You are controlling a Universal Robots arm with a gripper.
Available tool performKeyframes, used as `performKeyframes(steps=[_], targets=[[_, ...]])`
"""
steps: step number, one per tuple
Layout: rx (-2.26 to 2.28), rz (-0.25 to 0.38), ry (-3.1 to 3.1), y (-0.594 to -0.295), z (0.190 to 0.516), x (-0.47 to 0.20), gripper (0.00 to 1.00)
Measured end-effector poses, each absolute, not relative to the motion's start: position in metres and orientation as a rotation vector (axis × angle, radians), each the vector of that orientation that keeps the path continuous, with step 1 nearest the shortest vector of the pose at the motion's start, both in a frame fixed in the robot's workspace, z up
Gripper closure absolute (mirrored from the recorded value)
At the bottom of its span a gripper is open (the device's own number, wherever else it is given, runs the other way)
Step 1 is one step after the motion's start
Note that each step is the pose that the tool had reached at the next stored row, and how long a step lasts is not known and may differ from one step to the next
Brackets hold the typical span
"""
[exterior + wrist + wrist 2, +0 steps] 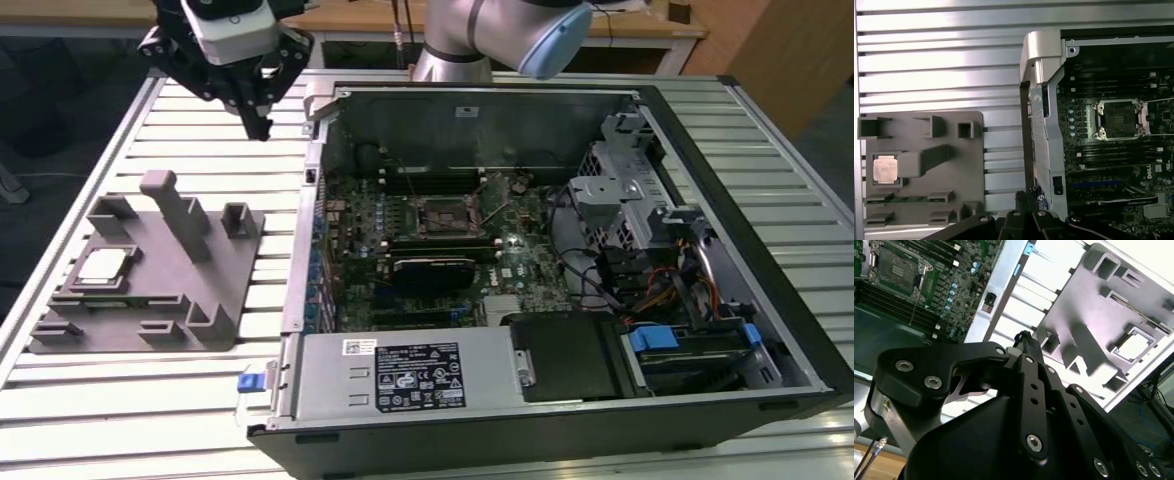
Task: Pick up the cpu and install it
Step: 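Reach for the cpu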
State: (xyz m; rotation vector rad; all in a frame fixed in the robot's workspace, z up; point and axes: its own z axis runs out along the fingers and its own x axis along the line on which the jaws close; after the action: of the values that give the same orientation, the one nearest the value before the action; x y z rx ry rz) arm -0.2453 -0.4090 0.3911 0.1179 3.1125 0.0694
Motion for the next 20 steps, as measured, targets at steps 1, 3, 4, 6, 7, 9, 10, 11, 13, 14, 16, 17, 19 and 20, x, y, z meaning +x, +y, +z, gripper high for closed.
performKeyframes(steps=[1,3,4,6,7,9,10,11,13,14,16,17,19,20], targets=[[0.118,0.070,3.112,-0.410,0.390,-0.249,0.89],[0.118,0.070,3.112,-0.411,0.389,-0.253,0.89],[0.118,0.070,3.112,-0.411,0.388,-0.256,0.89],[0.118,0.070,3.112,-0.412,0.387,-0.261,0.89],[0.118,0.070,3.112,-0.412,0.386,-0.263,0.89],[0.118,0.070,3.112,-0.413,0.385,-0.268,0.89],[0.118,0.070,3.112,-0.413,0.385,-0.271,0.89],[0.118,0.070,3.112,-0.413,0.384,-0.275,0.89],[0.118,0.070,3.112,-0.414,0.383,-0.281,0.89],[0.118,0.070,3.112,-0.414,0.382,-0.284,0.89],[0.118,0.070,3.112,-0.414,0.381,-0.289,0.89],[0.118,0.070,3.112,-0.415,0.381,-0.292,0.89],[0.118,0.070,3.112,-0.415,0.379,-0.297,0.89],[0.118,0.070,3.112,-0.415,0.379,-0.300,0.89]])
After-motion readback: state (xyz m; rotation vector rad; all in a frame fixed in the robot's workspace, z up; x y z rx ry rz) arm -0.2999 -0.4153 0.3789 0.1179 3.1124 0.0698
